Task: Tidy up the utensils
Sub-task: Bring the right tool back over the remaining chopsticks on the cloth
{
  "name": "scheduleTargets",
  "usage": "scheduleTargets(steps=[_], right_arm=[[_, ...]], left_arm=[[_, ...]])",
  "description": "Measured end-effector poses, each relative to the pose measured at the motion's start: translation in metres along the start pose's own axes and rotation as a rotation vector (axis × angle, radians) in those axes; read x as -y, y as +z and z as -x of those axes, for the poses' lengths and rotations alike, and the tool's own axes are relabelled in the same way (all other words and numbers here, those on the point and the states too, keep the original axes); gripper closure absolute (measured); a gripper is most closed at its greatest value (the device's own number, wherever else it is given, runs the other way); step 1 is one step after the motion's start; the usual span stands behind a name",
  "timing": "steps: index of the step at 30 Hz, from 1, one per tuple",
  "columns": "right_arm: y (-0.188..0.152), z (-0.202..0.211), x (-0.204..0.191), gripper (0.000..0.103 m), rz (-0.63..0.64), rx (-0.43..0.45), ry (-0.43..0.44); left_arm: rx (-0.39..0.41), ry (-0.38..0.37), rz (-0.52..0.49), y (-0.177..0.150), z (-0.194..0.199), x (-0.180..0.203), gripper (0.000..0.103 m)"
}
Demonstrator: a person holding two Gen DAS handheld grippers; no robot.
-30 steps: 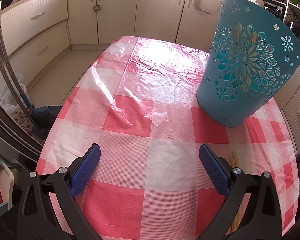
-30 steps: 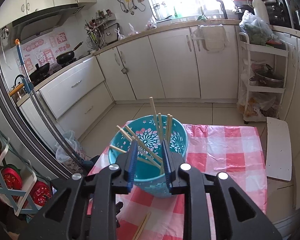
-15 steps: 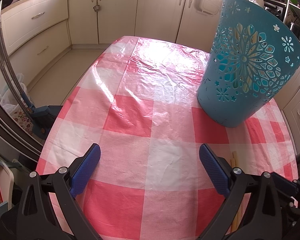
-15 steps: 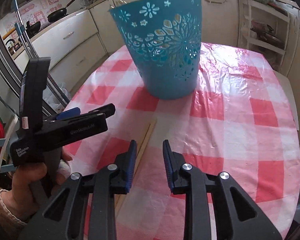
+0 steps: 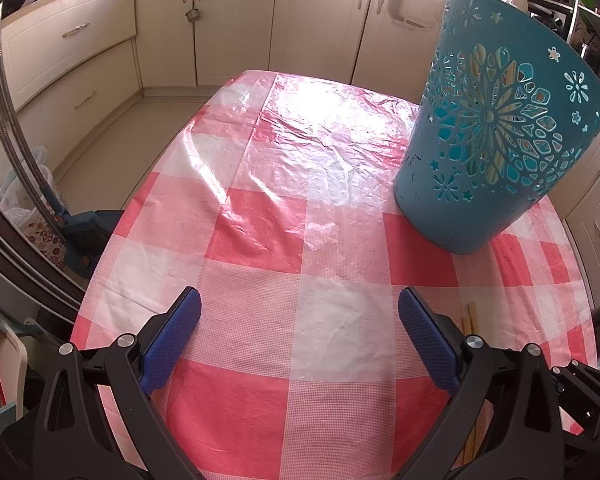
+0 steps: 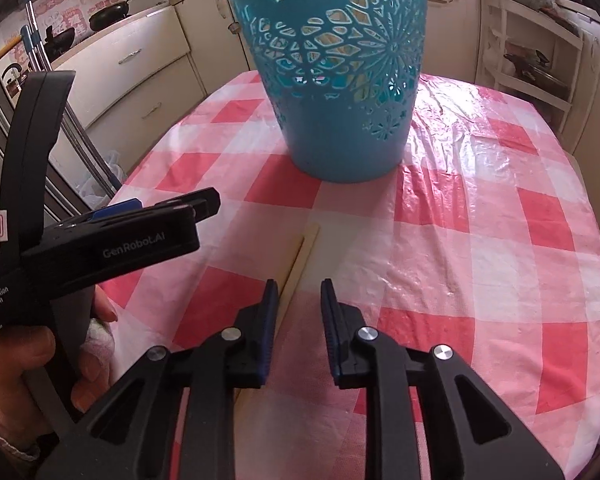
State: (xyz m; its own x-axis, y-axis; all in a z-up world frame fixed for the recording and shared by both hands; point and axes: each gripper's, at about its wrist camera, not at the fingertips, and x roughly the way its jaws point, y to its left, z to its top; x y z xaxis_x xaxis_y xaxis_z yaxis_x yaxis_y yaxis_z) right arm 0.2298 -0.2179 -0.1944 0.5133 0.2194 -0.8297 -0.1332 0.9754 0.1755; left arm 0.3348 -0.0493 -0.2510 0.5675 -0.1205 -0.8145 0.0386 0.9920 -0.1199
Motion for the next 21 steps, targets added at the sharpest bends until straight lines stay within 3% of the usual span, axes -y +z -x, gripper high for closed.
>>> scheduleTargets(steps=[13, 21], right_arm=[[-0.007, 0.004, -0.008, 0.086, 0.107, -0.008, -0.074], [-0.013, 0.013, 0.008, 0.086, 0.095, -0.014, -0.103]], left_arm=[[-0.002, 0.001, -0.001, 0.000, -0.003, 0.000, 0.008], [-0.002, 0.001, -0.001, 0.001, -0.003, 0.000, 0.008]])
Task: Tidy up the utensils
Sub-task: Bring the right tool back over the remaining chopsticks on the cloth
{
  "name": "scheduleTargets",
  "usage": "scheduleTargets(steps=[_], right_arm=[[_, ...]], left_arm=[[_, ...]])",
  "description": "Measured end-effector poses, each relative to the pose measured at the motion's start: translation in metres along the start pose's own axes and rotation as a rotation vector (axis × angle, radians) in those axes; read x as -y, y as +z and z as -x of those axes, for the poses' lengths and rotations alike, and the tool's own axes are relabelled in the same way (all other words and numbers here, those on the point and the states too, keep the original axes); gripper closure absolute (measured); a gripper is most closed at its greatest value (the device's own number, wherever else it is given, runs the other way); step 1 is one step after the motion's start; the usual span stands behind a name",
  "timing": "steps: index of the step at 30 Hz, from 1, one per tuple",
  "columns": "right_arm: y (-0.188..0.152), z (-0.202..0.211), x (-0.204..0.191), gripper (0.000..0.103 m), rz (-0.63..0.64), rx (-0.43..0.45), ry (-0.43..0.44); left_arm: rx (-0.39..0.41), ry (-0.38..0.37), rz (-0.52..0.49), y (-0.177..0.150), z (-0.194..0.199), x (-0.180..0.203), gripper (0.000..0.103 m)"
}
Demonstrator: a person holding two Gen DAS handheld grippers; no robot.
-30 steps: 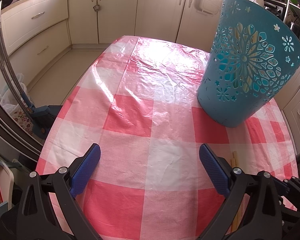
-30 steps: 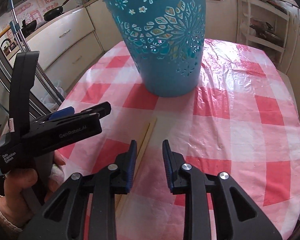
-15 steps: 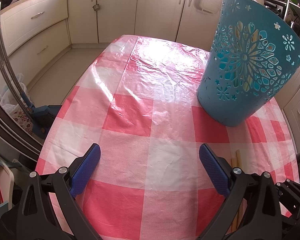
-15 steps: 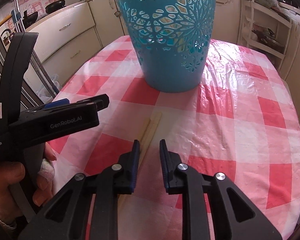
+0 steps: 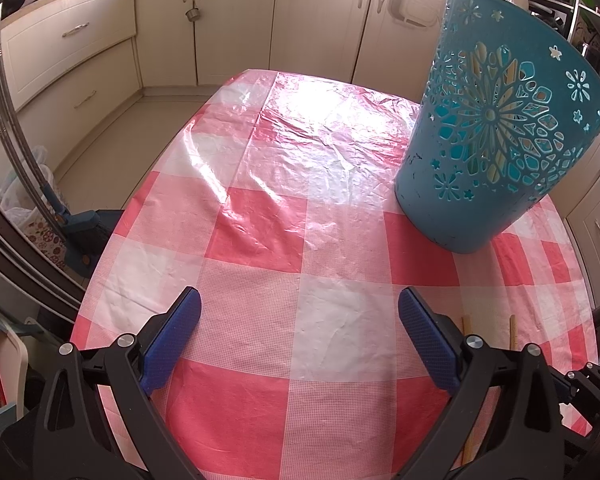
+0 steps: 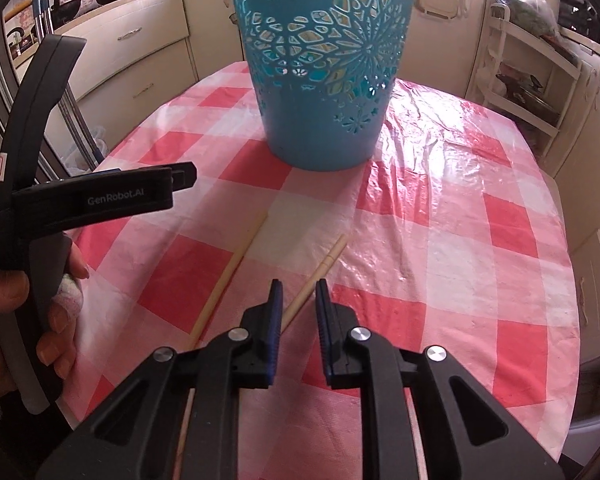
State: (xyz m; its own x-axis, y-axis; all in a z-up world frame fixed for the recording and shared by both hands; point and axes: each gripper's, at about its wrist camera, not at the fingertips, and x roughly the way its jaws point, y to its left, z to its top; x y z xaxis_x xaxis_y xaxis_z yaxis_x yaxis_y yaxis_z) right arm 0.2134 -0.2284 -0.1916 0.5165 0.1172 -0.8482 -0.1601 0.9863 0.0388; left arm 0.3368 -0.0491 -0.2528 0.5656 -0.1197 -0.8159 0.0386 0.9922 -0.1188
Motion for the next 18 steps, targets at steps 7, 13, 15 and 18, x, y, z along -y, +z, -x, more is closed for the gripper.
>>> scheduleTargets(steps=[7, 13, 15, 18], right_arm=[[-0.013, 0.012, 0.022, 0.088, -0.038, -0.011, -0.014], [-0.007, 0.008, 0.030, 0.088, -0.106, -0.005, 0.022], [-0.006, 0.007, 0.026, 0.088, -0.085, -0.006, 0.025], [-0.008, 0.009, 0.025, 0.090, -0.053, -0.014, 0.025]], left_arm=[[0.000, 0.001, 0.001, 0.000, 0.000, -0.001, 0.008], [-0.001, 0.005, -0.001, -0.001, -0.001, -0.001, 0.008], [0.000, 0.002, 0.002, -0.001, -0.001, -0.001, 0.008], [0.000, 0.002, 0.003, -0.001, -0.001, -0.001, 0.008]])
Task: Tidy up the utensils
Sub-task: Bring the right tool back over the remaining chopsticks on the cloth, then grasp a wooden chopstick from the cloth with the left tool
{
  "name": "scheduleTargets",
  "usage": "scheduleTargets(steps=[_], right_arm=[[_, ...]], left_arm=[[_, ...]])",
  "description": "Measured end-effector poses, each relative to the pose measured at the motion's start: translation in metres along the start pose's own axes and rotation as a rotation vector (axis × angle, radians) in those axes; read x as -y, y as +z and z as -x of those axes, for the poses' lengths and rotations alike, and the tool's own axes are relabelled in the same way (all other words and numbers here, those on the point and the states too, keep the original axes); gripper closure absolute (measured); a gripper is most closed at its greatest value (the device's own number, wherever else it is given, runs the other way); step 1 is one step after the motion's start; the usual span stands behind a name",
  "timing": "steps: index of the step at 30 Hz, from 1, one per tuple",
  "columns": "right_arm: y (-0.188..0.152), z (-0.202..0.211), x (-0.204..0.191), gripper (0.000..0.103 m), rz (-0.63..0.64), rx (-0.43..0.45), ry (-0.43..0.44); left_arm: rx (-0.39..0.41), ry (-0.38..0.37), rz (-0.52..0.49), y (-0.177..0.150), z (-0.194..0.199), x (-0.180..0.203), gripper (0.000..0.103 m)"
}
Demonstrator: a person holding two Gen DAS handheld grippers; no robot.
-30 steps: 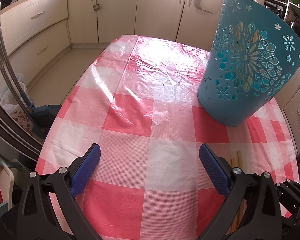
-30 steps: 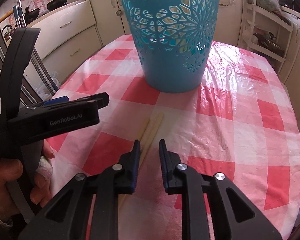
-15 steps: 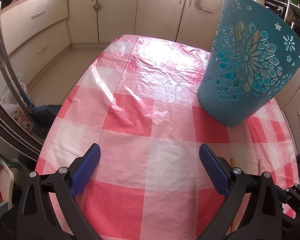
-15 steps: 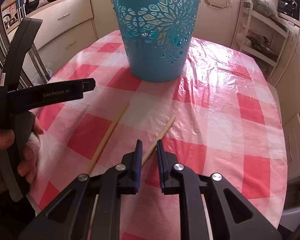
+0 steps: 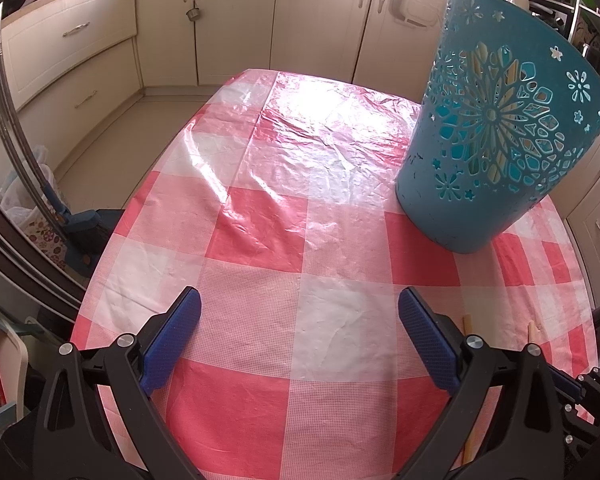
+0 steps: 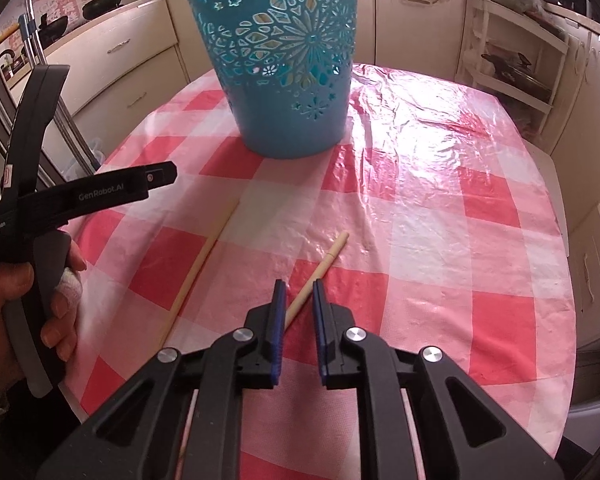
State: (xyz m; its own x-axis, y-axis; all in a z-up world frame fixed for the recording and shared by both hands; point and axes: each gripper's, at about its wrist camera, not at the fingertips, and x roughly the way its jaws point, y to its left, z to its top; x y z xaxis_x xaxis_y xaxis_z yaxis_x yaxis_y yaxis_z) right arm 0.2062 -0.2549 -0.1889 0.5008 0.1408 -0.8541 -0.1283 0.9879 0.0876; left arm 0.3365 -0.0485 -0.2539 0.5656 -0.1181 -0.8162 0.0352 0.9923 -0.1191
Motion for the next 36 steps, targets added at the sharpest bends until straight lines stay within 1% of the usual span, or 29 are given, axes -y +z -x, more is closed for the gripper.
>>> scheduleTargets(steps=[3, 7, 9, 11, 13, 16, 19, 21, 24, 25, 27, 28, 29, 30, 31, 32, 33, 34, 35, 36], right_arm=[[-0.004, 0.004, 0.007, 0.091, -0.003, 0.003, -0.005], [-0.008, 0.005, 0.014, 0.091, -0.056, 0.032, 0.036], [-0.008, 0.004, 0.014, 0.091, -0.062, 0.045, 0.052], [-0.007, 0.004, 0.015, 0.091, -0.070, 0.050, 0.063], [-0.008, 0.003, 0.017, 0.091, -0.082, 0.057, 0.076], [-0.007, 0.003, 0.020, 0.091, -0.089, 0.058, 0.085], [-0.007, 0.003, 0.021, 0.091, -0.099, 0.059, 0.092], [-0.007, 0.004, 0.022, 0.091, -0.103, 0.060, 0.087], [-0.007, 0.004, 0.024, 0.090, -0.103, 0.060, 0.077], [-0.007, 0.004, 0.024, 0.090, -0.104, 0.060, 0.078], [-0.007, 0.004, 0.024, 0.090, -0.102, 0.060, 0.077], [-0.007, 0.005, 0.024, 0.090, -0.101, 0.060, 0.076], [-0.007, 0.004, 0.024, 0.090, -0.100, 0.061, 0.076], [-0.007, 0.004, 0.024, 0.090, -0.100, 0.060, 0.076], [-0.006, 0.004, 0.025, 0.090, -0.100, 0.059, 0.075], [-0.006, 0.003, 0.025, 0.090, -0.099, 0.059, 0.073], [-0.005, 0.003, 0.024, 0.090, -0.097, 0.058, 0.070], [-0.003, 0.002, 0.023, 0.090, -0.087, 0.053, 0.072], [-0.001, 0.001, 0.020, 0.090, -0.070, 0.044, 0.082], [0.001, 0.000, 0.015, 0.090, -0.042, 0.031, 0.095]], left_arm=[[-0.001, 0.004, -0.003, 0.000, 0.000, 0.001, 0.008], [0.001, 0.009, -0.002, 0.000, 0.000, 0.001, 0.008], [0.013, 0.031, -0.003, -0.002, 0.005, 0.002, 0.008], [0.020, 0.014, -0.011, -0.009, 0.013, 0.006, 0.008], [0.012, -0.007, -0.044, -0.016, 0.017, 0.015, 0.008], [0.001, -0.018, -0.117, -0.025, 0.023, 0.034, 0.008], [-0.005, -0.045, -0.159, -0.031, 0.026, 0.050, 0.008], [-0.003, -0.044, -0.199, -0.032, 0.027, 0.060, 0.008], [-0.004, -0.019, -0.268, -0.034, 0.027, 0.074, 0.008], [-0.007, -0.017, -0.290, -0.035, 0.026, 0.078, 0.011], [-0.022, -0.012, -0.325, -0.037, 0.022, 0.084, 0.022], [-0.033, -0.021, -0.337, -0.039, 0.020, 0.085, 0.031], [-0.020, -0.046, -0.330, -0.039, 0.021, 0.084, 0.040], [-0.022, -0.072, -0.326, -0.039, 0.021, 0.083, 0.045], [-0.024, -0.091, -0.320, -0.038, 0.021, 0.081, 0.056], [-0.020, -0.091, -0.319, -0.036, 0.020, 0.080, 0.066], [-0.020, -0.092, -0.310, -0.034, 0.020, 0.075, 0.071], [-0.019, -0.084, -0.294, -0.031, 0.018, 0.070, 0.084], [-0.022, -0.083, -0.262, -0.027, 0.016, 0.063, 0.093], [-0.029, -0.089, -0.230, -0.023, 0.014, 0.055, 0.094]])
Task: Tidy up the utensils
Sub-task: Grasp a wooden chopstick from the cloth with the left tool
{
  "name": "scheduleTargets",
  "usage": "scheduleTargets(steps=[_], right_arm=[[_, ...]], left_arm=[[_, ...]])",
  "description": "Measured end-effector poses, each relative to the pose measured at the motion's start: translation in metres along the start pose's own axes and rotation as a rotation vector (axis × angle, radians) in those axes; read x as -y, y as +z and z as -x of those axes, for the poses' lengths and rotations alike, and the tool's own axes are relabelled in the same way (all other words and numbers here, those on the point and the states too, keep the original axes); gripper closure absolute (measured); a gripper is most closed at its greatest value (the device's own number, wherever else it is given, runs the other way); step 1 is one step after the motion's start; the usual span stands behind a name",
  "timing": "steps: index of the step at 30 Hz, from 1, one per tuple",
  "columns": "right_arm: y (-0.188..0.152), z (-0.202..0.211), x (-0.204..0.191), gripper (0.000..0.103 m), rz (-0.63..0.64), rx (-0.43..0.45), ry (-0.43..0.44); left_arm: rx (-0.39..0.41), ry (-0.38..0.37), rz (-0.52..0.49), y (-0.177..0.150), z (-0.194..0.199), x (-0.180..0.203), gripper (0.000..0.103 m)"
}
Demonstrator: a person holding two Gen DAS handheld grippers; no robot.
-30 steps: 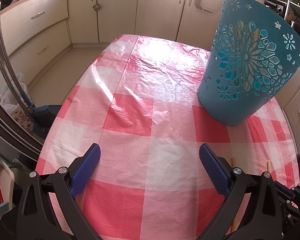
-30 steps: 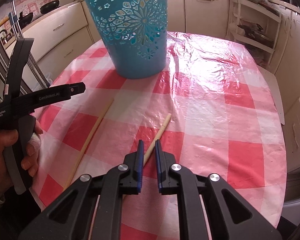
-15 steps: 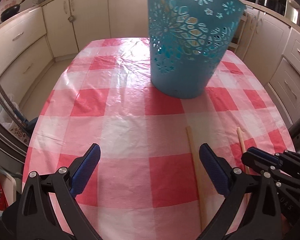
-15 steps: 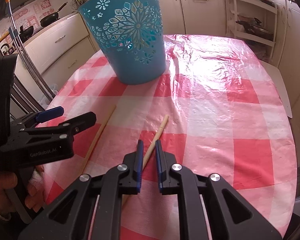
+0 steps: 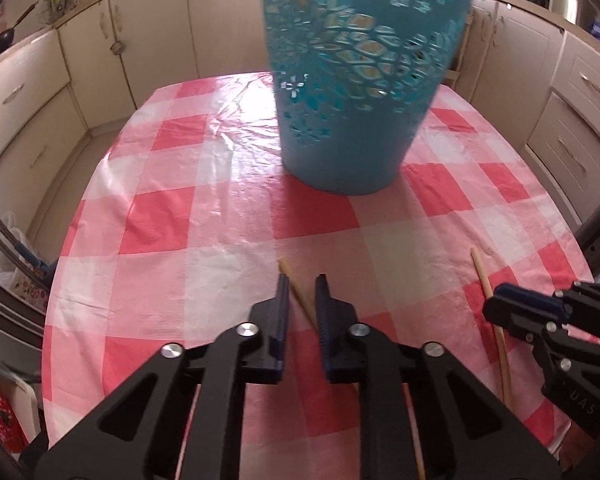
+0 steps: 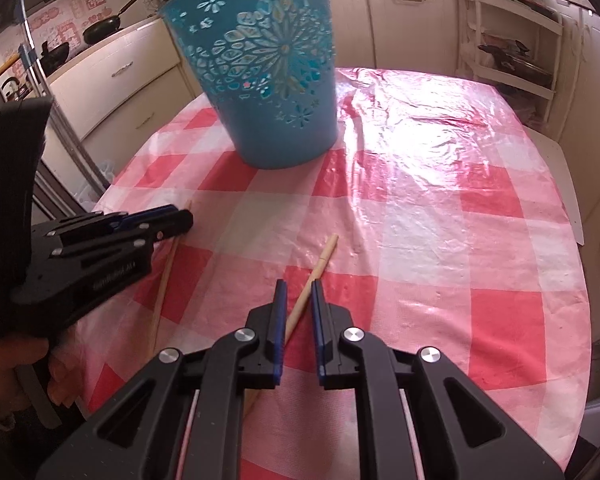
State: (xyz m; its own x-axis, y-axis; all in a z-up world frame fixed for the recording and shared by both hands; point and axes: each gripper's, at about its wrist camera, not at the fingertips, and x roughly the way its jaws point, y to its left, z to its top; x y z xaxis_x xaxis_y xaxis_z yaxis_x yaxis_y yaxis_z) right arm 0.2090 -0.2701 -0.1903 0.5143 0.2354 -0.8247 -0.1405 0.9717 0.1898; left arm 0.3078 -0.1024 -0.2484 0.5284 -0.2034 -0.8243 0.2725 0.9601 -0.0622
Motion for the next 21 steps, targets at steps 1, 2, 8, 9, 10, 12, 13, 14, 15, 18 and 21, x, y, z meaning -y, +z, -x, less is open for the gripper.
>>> scheduleTargets(steps=[1, 2, 8, 9, 10, 12, 13, 14, 15, 18, 21], right_arm=[[0.001, -0.001, -0.005, 0.090, 0.029, -0.011, 0.005], [0.001, -0.002, -0.009, 0.090, 0.054, -0.019, 0.004], [0.009, -0.007, -0.006, 0.090, 0.042, -0.052, -0.007], [0.011, -0.009, -0.007, 0.090, 0.056, -0.058, -0.009], [0.013, -0.010, -0.009, 0.090, 0.073, -0.063, -0.004], [0.014, -0.013, -0.016, 0.090, 0.123, -0.077, 0.015], [0.016, -0.015, -0.020, 0.090, 0.153, -0.082, 0.015], [0.016, -0.015, -0.021, 0.090, 0.170, -0.081, 0.006], [0.017, -0.016, -0.019, 0.090, 0.172, -0.076, -0.009], [0.017, -0.016, -0.005, 0.090, 0.110, -0.062, -0.014], [0.015, -0.015, -0.004, 0.090, 0.102, -0.048, -0.010]], left_arm=[[-0.005, -0.003, 0.035, 0.002, -0.001, -0.008, 0.095], [-0.011, -0.011, 0.065, 0.002, -0.001, -0.016, 0.096], [-0.042, -0.062, 0.114, 0.002, -0.001, -0.032, 0.096], [-0.042, -0.058, 0.101, 0.003, -0.001, -0.031, 0.096], [-0.039, -0.052, 0.088, 0.003, -0.002, -0.029, 0.096], [-0.029, -0.046, 0.070, 0.004, -0.002, -0.028, 0.097], [-0.026, -0.043, 0.070, 0.004, -0.003, -0.028, 0.098], [-0.024, -0.042, 0.073, 0.005, -0.004, -0.030, 0.098], [-0.024, -0.037, 0.076, 0.007, -0.004, -0.031, 0.098], [-0.026, -0.008, 0.082, 0.009, -0.004, -0.034, 0.098], [-0.031, 0.015, 0.073, 0.008, -0.002, -0.035, 0.097]])
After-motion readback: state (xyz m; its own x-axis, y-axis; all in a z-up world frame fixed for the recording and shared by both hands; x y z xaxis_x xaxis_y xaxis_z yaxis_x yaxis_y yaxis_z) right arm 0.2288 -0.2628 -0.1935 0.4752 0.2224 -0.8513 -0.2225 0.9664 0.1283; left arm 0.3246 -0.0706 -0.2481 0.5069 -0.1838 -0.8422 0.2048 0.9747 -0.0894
